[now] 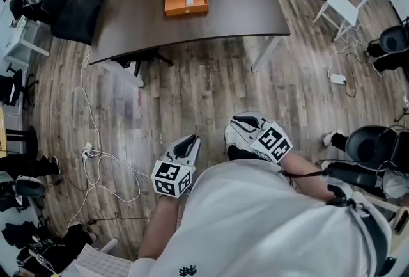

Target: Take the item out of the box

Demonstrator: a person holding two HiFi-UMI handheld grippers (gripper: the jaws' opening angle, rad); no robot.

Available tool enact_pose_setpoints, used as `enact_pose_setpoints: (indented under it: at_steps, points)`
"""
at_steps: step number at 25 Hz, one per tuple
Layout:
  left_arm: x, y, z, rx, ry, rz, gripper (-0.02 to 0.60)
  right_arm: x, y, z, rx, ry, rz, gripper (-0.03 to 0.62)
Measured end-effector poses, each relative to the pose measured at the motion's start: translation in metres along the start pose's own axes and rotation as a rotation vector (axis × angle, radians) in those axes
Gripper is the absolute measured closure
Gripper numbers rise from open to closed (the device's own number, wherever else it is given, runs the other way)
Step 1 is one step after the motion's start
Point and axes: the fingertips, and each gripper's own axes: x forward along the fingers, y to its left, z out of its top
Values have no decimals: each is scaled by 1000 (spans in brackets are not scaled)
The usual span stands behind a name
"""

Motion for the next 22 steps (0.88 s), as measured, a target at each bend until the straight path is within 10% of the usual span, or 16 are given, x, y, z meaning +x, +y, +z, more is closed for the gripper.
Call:
enact_pose_setpoints:
  at_steps: [3, 22]
  points:
    - [34, 16, 32, 11, 0, 23, 529, 6, -42, 5, 2, -3, 1, 494]
    - [150, 144, 128, 13, 22, -61, 494, 89, -170, 41, 78, 36, -69, 530]
